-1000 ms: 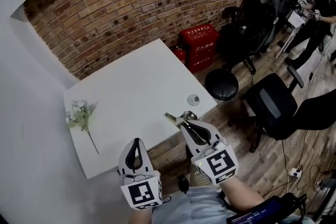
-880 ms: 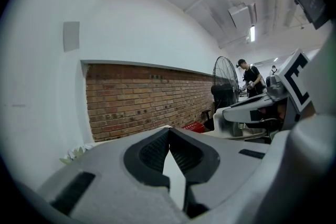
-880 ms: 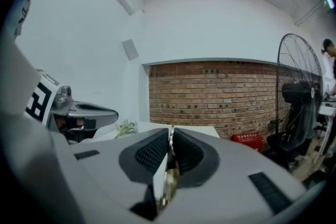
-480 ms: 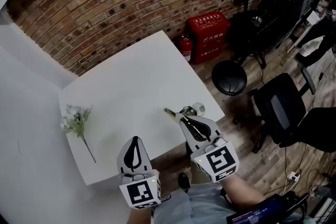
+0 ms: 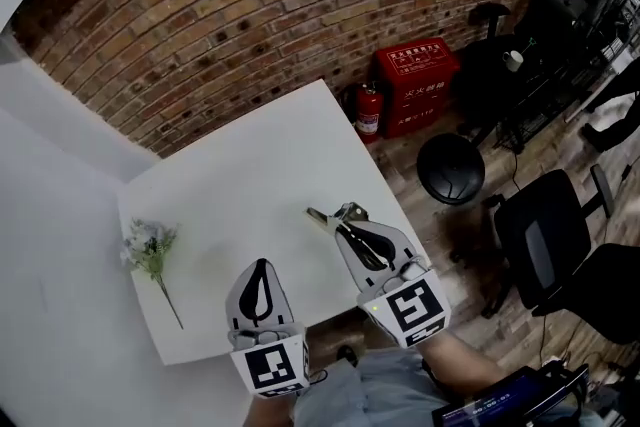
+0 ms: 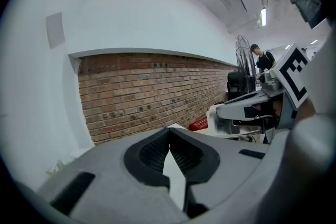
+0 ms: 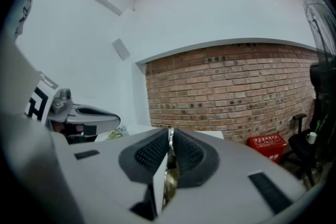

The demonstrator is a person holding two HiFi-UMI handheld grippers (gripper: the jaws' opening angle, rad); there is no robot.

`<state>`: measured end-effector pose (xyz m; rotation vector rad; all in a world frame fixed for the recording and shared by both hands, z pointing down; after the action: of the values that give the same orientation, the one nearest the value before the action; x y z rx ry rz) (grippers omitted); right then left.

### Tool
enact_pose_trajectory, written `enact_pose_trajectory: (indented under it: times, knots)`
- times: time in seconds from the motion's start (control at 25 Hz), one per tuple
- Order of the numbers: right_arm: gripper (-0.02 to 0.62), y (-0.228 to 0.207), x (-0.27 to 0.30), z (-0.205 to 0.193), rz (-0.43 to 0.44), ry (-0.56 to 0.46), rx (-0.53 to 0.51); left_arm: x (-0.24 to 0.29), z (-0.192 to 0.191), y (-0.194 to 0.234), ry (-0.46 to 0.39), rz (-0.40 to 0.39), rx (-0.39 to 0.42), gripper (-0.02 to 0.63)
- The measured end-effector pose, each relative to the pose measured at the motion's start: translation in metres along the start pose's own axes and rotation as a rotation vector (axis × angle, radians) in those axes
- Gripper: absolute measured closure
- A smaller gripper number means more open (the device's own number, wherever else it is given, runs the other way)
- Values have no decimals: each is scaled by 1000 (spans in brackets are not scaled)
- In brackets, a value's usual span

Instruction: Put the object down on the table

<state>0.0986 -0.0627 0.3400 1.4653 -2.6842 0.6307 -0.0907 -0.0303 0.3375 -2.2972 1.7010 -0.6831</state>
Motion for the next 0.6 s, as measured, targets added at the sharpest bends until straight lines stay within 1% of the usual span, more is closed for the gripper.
enact_pose_trajectory:
  times: [0.16,0.24,0.6]
  knots:
    - [560,-11,10,15,48,-9,-22,12,20,2,-9,46,10,597]
    - [560,-12,17,23,76,-16,-31,15,27,5,-13,74,2,597]
    - [559,-8,48,46,167,-49,-79,18,32,25,-29,191,15,597]
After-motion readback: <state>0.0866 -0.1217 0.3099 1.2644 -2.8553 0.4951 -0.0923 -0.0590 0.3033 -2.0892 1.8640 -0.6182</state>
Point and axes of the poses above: the fingertips, and each gripper's own axes: x forward along the fingers, y to its left, z out of its top, the point moved 8 cm from there along -x, backward along the fingers, and after that the axes turned 15 degrees about x, right-handed, at the moved point
